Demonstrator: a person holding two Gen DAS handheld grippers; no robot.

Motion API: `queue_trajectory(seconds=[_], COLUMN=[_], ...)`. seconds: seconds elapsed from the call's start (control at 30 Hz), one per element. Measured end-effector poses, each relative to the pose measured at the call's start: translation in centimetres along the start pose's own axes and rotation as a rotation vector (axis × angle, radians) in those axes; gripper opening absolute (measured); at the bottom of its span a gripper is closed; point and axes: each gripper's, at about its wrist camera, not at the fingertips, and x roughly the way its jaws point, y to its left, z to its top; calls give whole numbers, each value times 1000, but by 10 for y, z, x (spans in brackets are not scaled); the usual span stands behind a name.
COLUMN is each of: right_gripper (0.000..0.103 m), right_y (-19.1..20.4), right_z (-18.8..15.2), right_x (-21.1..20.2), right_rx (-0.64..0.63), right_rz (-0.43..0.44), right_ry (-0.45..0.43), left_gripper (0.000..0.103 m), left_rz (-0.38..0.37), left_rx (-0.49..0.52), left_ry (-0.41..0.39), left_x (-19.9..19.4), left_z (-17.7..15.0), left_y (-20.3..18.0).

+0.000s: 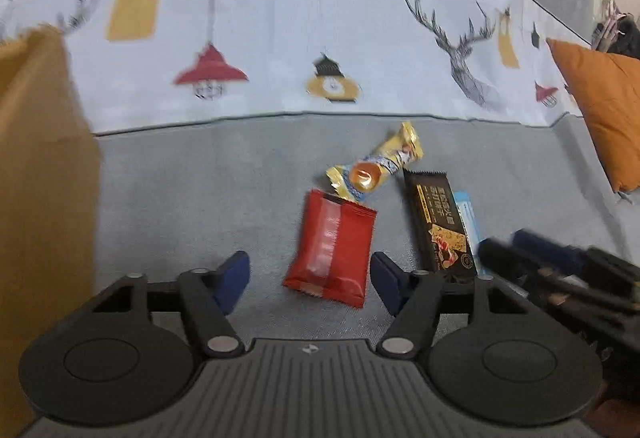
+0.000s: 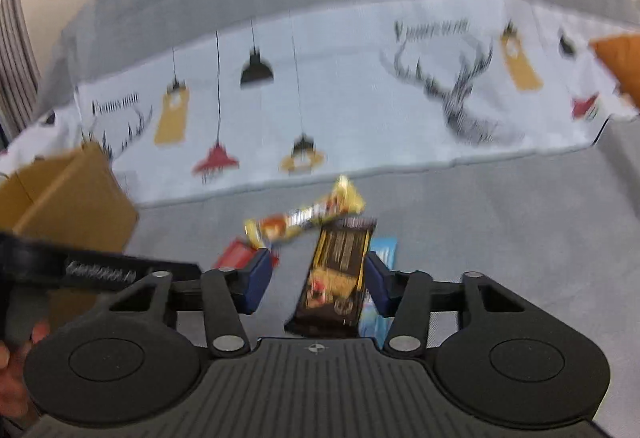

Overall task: Organize snacks
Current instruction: 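Move both tools back toward the remaining chocolate bars and red packet, then grasp the red packet with the left tool while the right tool grasps the dark biscuit bar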

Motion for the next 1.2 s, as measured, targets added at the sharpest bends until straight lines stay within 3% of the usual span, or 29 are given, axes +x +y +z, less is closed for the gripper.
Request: queue_trajectory(seconds=[0.17, 0.27, 0.37, 0.43, 0.5, 0.6, 0.73, 0.83, 0.93, 1.0, 1.03, 1.1, 1.2], right_gripper=[44, 45, 45, 45, 45, 42, 40, 40, 40, 47, 52, 74, 79], right_y=[9, 10, 1, 4, 11, 10, 22, 36, 47, 49, 48, 48, 53], right_z=[7, 6, 2, 0, -4, -7, -14, -31, -44, -47, -46, -47, -48], right_x=[25, 43, 57, 58, 60, 55, 32, 10, 8, 13, 16, 21, 29], right_rx=[-48, -70, -21, -49, -106, -82, -94, -110, -203, -218, -206, -209, -269], right_rz=[-11, -78, -92, -96, -110, -79, -59, 8, -3, -15, -9, -2, -20], right_ry=[28, 77, 140, 132, 133, 125, 106, 129, 170, 182, 189, 189, 185], left_gripper=[71, 71, 70, 63, 46, 36, 32, 33, 53, 73, 77, 79, 79], left_rz=[-30, -21, 6, 26, 52, 44, 16, 3, 25, -1, -9, -12, -14], left_rx=[65, 72, 117, 122, 124, 76, 18, 49, 46, 7, -10, -43, -63], left_ry=[42, -1, -25, -26, -10, 23, 76, 83, 92, 69, 69, 66, 71], left_x=[33, 37, 41, 40, 37, 25, -2, -17, -13, -11, -10, -5, 9], left_z=[-1, -2, -5, -5, -4, -5, -22, -43, -58, -59, -56, -48, -32], left_y=[1, -3, -10, -10, -11, -5, 4, 2, 3, 4, 4, 4, 3])
